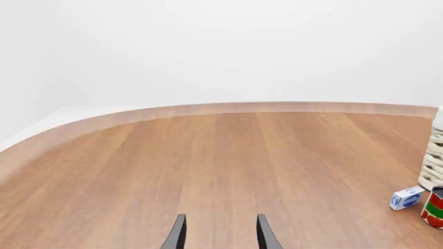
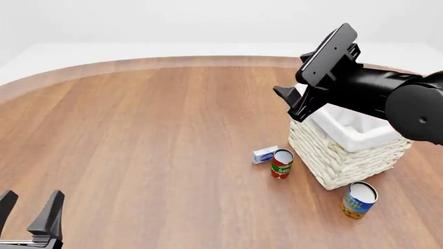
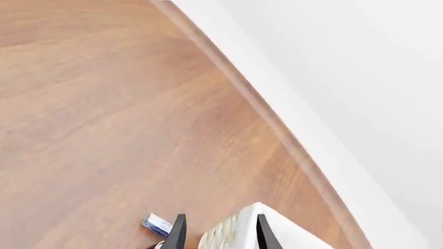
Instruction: Pick up the alphabet soup and the cream cheese box, and put them in the basket.
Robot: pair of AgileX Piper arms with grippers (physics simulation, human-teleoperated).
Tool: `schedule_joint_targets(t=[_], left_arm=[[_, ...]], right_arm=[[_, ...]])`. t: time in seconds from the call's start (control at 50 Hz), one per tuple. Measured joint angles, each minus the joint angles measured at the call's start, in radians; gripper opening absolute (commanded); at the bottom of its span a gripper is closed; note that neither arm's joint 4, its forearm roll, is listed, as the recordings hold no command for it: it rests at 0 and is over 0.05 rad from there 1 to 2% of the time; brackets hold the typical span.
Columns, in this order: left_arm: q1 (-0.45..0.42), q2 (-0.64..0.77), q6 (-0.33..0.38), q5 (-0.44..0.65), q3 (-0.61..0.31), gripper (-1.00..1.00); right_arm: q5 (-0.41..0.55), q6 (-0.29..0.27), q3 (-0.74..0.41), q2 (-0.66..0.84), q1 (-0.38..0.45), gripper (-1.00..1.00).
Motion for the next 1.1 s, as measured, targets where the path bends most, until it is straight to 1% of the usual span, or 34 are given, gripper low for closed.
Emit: schedule_joint_targets(t=[0.14, 0.42, 0.68, 0.78, 1.1], left_arm=[[0.0, 0.0, 0.0, 0.0, 0.0, 1.0], [0.0, 0.0, 0.0, 0.0, 0.0, 1.0], [0.0, 0.0, 0.0, 0.0, 0.0, 1.0], [0.0, 0.0, 0.0, 0.0, 0.0, 1.0], [0.0, 0.0, 0.0, 0.0, 0.0, 1.0]], right_arm=[[0.002, -0.028, 0.003, 0.032, 0.007, 1.0], [0.013, -0.042, 0.008, 0.063, 0.035, 1.0], [0.014, -0.044, 0.006, 0.064, 0.041, 1.0], [0.012, -0.056, 0.012, 0.066, 0.048, 1.0], [0.001, -0.149, 0.044, 0.081, 0.058, 1.0]])
